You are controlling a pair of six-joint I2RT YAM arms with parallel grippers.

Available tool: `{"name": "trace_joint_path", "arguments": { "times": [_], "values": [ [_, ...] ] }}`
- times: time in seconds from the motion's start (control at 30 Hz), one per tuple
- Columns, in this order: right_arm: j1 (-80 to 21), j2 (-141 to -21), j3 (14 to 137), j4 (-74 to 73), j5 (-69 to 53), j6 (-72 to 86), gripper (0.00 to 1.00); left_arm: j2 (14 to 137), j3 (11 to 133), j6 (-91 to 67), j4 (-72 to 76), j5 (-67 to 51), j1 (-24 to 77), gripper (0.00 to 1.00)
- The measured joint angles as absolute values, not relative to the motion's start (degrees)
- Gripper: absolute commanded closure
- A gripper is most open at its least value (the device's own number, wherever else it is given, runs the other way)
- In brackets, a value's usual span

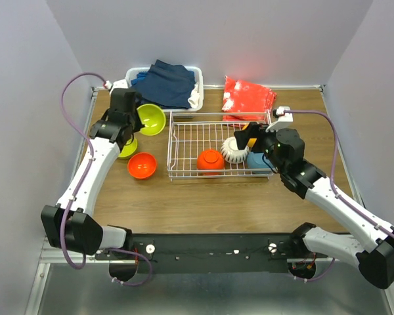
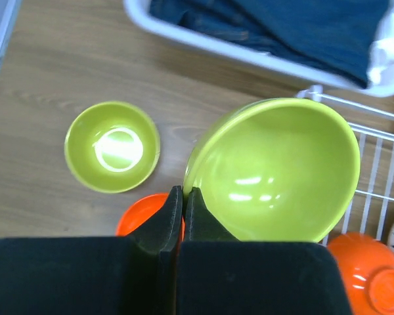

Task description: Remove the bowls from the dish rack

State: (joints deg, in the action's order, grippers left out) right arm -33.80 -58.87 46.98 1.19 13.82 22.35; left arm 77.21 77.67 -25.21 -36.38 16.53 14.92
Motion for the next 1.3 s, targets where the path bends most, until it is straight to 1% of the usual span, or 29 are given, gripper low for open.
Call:
{"name": "trace_joint_path", "arguments": {
  "times": [0.17,0.37,0.53,0.73,1.0,1.1,1.13,1.2,1.23,1.3],
  "values": [
    [-33.8,-58.1,45.5,2.0,13.8,22.5,0.0,74.8,70.9,-26.1,-36.5,14.2,6.6,1.0],
    [-33.8,-57.3,44.8,2.9,13.8,22.7,0.0,74.8,63.5,-28.4,-33.0,10.8,-0.8,1.0],
    [-33.8,-56.9,44.8,3.0,13.9,22.7,0.0,76.7,62.5,-29.4,-29.6,9.3,-7.2,1.0],
    [-33.8,-56.9,44.8,3.3,13.9,22.7,0.0,81.9,62.0,-30.5,-24.9,6.2,-10.9,1.0],
    [-33.8,-56.9,44.3,3.4,14.2,22.7,0.0,88.1,61.8,-30.5,-23.2,3.2,-12.3,1.0],
    [-33.8,-57.0,44.3,3.4,14.3,22.7,0.0,88.8,61.7,-30.7,-23.2,2.9,-12.8,0.94],
    [-33.8,-57.1,44.3,3.4,14.3,22.7,0.0,88.9,61.6,-30.7,-23.2,2.9,-12.8,0.9],
    [-33.8,-57.2,44.3,3.4,14.3,22.7,0.0,89.1,61.4,-30.7,-23.2,2.9,-12.9,0.85],
    [-33.8,-57.3,44.3,3.4,14.3,22.7,0.0,89.1,61.2,-30.7,-23.2,2.9,-12.9,0.78],
    [-33.8,-57.6,44.3,3.4,14.3,22.7,0.0,89.6,60.8,-30.7,-23.2,2.9,-13.0,0.72]
  ]
}}
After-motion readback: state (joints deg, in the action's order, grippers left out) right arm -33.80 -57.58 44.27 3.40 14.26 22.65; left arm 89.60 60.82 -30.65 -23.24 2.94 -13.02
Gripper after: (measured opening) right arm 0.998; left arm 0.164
